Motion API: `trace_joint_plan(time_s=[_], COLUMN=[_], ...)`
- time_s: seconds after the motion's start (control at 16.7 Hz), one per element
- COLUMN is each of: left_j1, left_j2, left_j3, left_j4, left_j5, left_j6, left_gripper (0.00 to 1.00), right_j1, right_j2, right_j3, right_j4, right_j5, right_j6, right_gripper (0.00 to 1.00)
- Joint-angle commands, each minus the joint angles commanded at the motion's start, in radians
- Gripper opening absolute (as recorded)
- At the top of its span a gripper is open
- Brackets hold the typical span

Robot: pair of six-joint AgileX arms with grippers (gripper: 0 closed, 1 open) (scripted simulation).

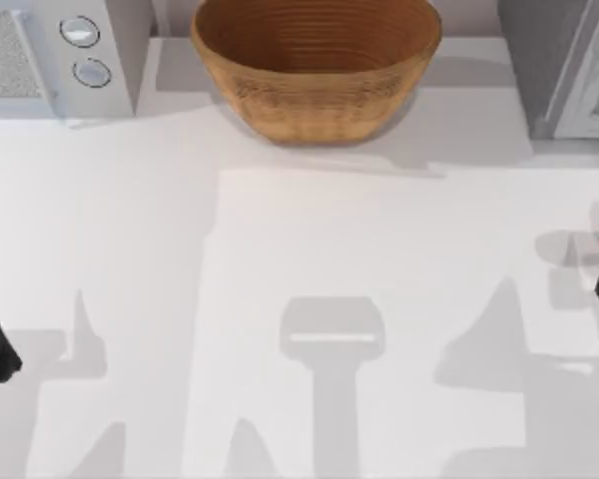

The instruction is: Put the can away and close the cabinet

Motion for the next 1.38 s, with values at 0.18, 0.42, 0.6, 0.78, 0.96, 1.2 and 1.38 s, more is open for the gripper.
trace_joint_plan(time_s=[0.18,0.42,0.6,0.78,0.96,1.2,1.38], left_j1=[0.0,0.0,0.0,0.0,0.0,0.0,0.0], left_j2=[0.0,0.0,0.0,0.0,0.0,0.0,0.0], left_j3=[0.0,0.0,0.0,0.0,0.0,0.0,0.0], left_j4=[0.0,0.0,0.0,0.0,0.0,0.0,0.0], left_j5=[0.0,0.0,0.0,0.0,0.0,0.0,0.0], left_j6=[0.0,0.0,0.0,0.0,0.0,0.0,0.0], left_gripper=[1.0,1.0,1.0,1.0,1.0,1.0,1.0], right_j1=[-0.001,-0.003,-0.003,-0.003,-0.003,-0.002,-0.003], right_j2=[0.14,0.286,0.36,0.394,0.396,0.394,0.409], right_j3=[0.02,0.041,0.052,0.056,0.056,0.055,0.116], right_j4=[0.121,0.248,0.312,0.34,0.341,0.337,0.293], right_j5=[0.002,0.004,0.005,0.005,0.005,0.005,0.005], right_j6=[-0.001,-0.003,-0.004,-0.004,-0.004,-0.004,-0.004], right_gripper=[1.0,1.0,1.0,1.0,1.0,1.0,1.0])
